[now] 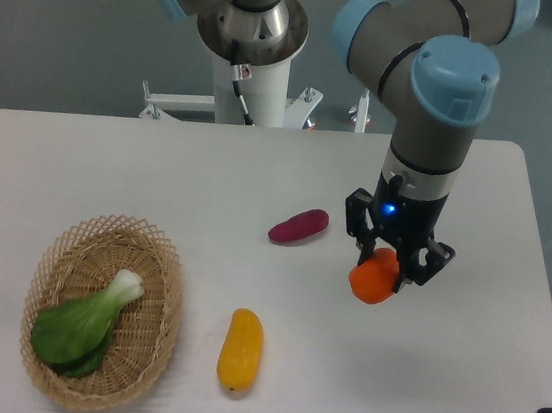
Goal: Place the orange on the table
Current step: 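Lower the held orange toward the table beside the yellow fruit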
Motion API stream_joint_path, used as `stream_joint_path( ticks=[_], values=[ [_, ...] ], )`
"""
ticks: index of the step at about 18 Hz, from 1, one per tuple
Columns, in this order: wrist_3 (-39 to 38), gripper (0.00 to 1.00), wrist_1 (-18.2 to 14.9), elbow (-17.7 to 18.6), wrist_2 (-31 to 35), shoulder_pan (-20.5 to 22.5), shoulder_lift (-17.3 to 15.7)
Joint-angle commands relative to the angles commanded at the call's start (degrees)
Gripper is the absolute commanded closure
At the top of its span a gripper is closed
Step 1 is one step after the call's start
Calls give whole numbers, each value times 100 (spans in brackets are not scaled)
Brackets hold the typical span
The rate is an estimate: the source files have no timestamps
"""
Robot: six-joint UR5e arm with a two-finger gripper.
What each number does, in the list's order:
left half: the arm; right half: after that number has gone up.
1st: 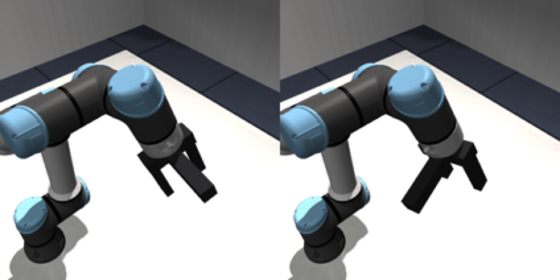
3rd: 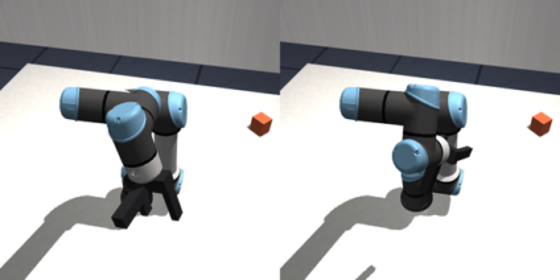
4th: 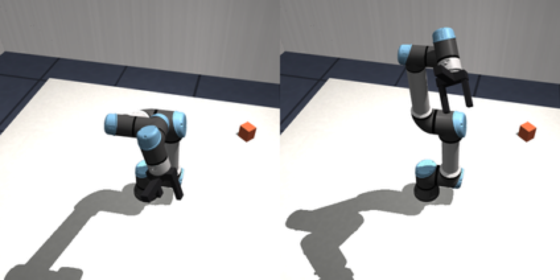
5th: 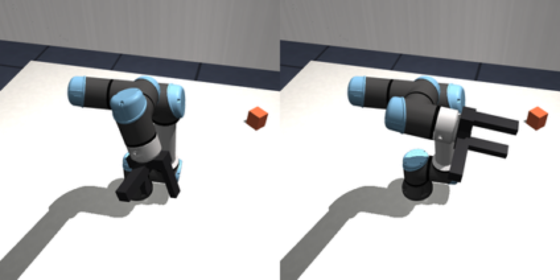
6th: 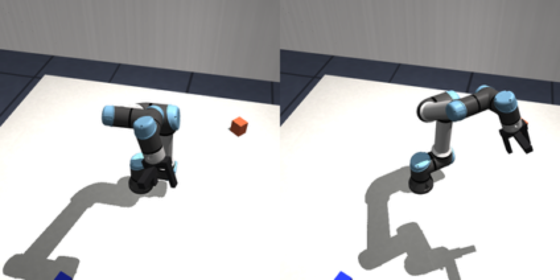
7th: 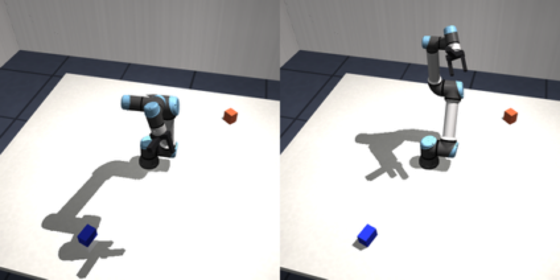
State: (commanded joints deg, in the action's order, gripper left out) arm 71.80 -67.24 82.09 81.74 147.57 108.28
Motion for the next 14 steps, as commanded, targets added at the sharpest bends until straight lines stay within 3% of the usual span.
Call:
stream_joint_path(
  ticks=[10, 14],
  values=[
    [-123, 54, 140, 114, 96, 0, 272],
    [-675, 54, 780, 184, 676, -210, 597]
  ],
)
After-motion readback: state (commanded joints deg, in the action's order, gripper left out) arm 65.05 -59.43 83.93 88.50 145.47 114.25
